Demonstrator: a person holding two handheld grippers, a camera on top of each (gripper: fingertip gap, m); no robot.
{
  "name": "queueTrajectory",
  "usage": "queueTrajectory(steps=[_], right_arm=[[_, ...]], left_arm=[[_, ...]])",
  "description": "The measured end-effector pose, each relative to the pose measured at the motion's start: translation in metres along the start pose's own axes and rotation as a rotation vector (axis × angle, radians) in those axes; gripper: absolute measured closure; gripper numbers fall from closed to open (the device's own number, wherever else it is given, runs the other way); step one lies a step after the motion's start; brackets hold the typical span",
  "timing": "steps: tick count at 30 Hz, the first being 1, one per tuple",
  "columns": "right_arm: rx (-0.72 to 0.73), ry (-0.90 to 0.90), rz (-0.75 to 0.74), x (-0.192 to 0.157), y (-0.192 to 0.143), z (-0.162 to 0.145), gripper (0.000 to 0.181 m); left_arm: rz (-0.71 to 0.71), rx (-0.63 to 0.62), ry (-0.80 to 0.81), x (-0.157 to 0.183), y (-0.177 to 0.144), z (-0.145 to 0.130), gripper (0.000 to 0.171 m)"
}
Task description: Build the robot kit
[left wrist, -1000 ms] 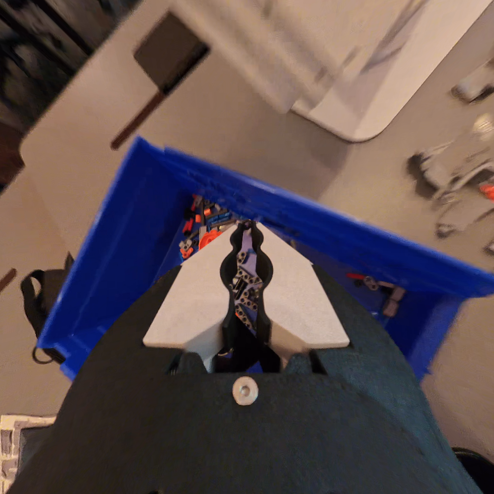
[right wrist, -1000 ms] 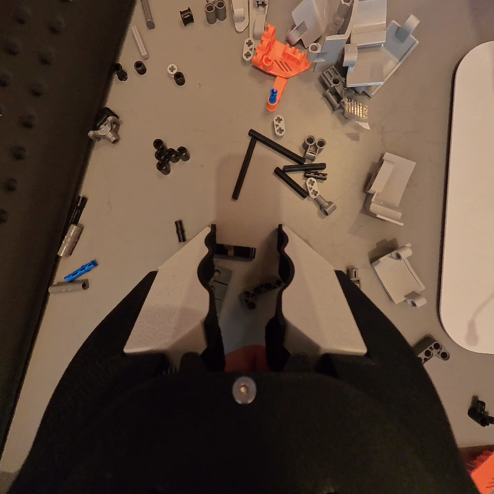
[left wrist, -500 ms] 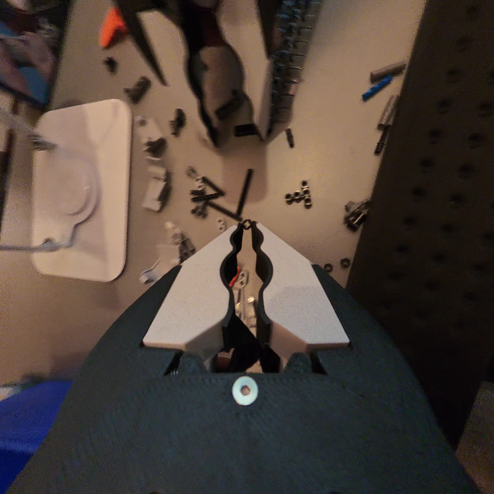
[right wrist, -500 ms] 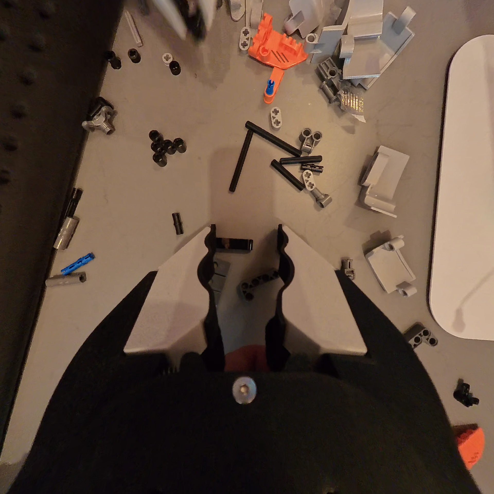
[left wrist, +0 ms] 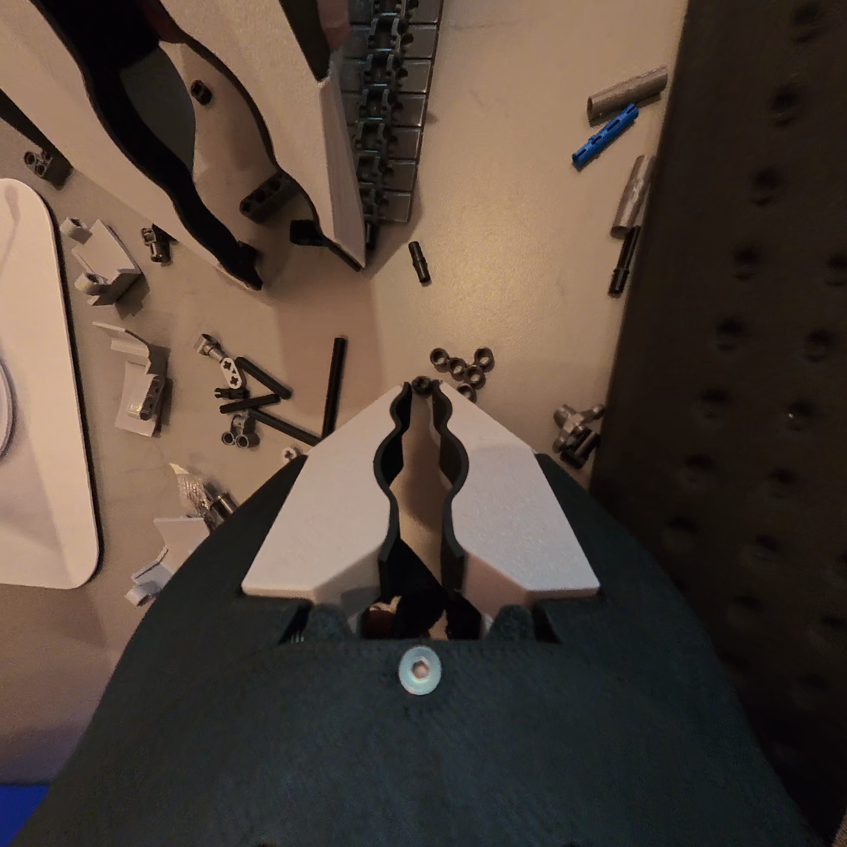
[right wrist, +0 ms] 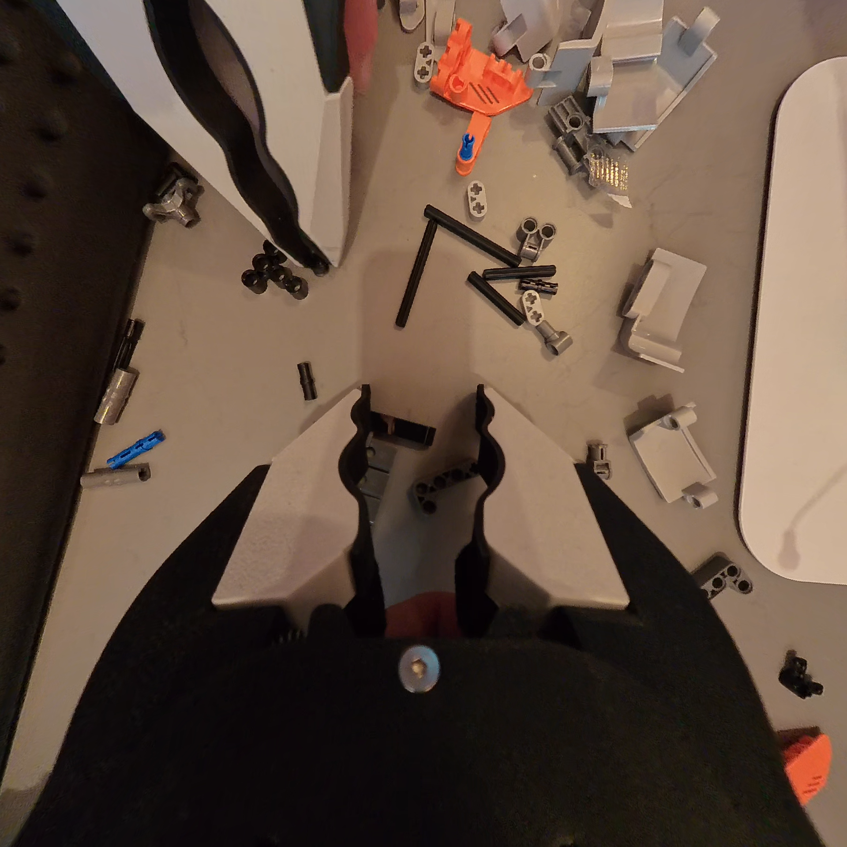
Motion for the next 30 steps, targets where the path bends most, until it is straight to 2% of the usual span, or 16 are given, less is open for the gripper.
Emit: queueTrajectory(steps=[3, 7, 11, 13, 16, 20, 30], right_arm=[[-0.001, -0.001, 0.000, 0.000, 0.000, 0.000, 0.138], [-0.001, 0.001, 0.001, 0.000, 0.000, 0.000, 0.137], [0.000, 0.001, 0.002, 0.000, 0.000, 0.000, 0.137], [-0.001, 0.000, 0.001, 0.000, 0.000, 0.000, 0.137], [0.001, -0.005, -0.005, 0.000, -0.001, 0.001, 0.137], [0.013, -0.014, -0.019, 0.001, -0.005, 0.005, 0.138], [0.045, -0.037, -0.062, 0.006, -0.013, 0.014, 0.140]], left_arm=[[0.018, 0.010, -0.005, -0.003, 0.001, 0.001, 0.158], [0.046, 0.049, -0.002, -0.005, -0.005, 0.009, 0.141], [0.091, 0.111, -0.008, -0.009, -0.019, 0.019, 0.140], [0.138, 0.134, -0.010, -0.015, -0.029, 0.023, 0.143], [0.209, 0.191, -0.023, -0.024, -0.046, 0.028, 0.160], [0.293, 0.223, -0.052, -0.031, -0.066, 0.023, 0.169], [0.453, 0.246, -0.141, -0.038, -0.087, -0.002, 0.171]])
Point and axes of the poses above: each gripper's, where its closed fingertips meet, y out along the fingers, z out of its top, x = y × z across the jaws, the point moved 3 cm from there along -y, back along the fingers, and after that the axes turned 14 degrees about x, right-handed, at the moved point
